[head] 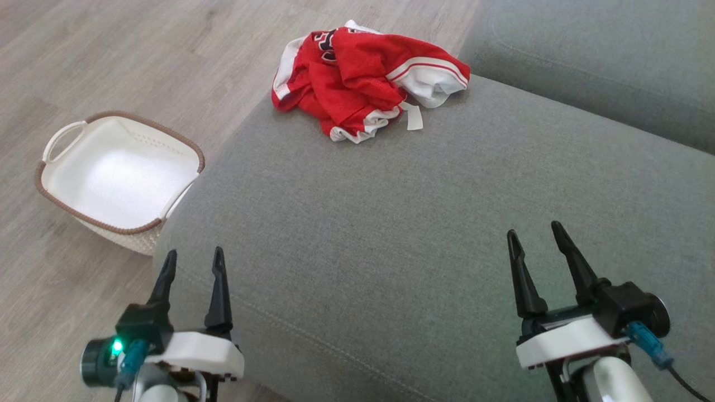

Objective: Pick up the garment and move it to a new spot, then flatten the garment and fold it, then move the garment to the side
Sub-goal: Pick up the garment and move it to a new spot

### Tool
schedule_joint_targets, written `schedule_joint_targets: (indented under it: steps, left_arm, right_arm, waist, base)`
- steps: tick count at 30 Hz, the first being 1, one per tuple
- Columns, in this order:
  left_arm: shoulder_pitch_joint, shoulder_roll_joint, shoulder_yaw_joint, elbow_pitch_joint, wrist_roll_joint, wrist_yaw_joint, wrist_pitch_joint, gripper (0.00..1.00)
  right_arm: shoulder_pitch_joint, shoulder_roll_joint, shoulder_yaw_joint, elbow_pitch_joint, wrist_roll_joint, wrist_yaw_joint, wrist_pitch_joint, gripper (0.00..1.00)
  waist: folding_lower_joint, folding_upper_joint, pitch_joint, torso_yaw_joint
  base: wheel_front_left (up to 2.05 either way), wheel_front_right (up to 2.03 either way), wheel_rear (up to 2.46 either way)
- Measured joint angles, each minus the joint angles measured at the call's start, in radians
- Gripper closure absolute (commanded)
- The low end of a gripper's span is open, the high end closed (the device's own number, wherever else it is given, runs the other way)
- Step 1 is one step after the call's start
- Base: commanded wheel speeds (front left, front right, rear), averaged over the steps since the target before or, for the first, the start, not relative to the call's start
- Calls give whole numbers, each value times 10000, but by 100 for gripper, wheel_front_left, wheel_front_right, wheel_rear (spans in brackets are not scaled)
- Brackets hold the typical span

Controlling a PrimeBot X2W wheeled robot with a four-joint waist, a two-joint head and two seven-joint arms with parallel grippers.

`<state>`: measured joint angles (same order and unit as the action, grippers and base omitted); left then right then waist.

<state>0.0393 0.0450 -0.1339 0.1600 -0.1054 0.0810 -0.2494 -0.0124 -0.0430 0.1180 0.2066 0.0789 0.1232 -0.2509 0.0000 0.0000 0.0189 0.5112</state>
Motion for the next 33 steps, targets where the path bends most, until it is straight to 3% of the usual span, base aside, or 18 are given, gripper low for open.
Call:
schedule_joint_targets:
  steps: [9,18,26,33]
  left_arm:
    - [-281,69,527,-378,-31,42,0,0]
    - [-3458,1258,755,2,301,-849,-6,0]
    - [-7212,2420,491,2144,497,-1745,828,0]
    - [-8913,3020,205,4266,339,-2011,1900,0]
  right_arm:
    - [-170,-2,75,-121,-236,0,0,0]
    - [-1234,-27,336,-500,-708,0,0,0]
    - [-2113,-54,782,-938,-907,0,-2,0]
    - [-2451,-65,1001,-1942,-892,0,-19,0]
  waist:
    - [0,0,627,-274]
    - [1,0,1754,-937]
    - [2,0,2957,-2124]
    - [3,-1,3926,-3237]
  base:
    - [0,0,0]
    - [0,0,0]
    - [0,0,0]
    - [0,0,0]
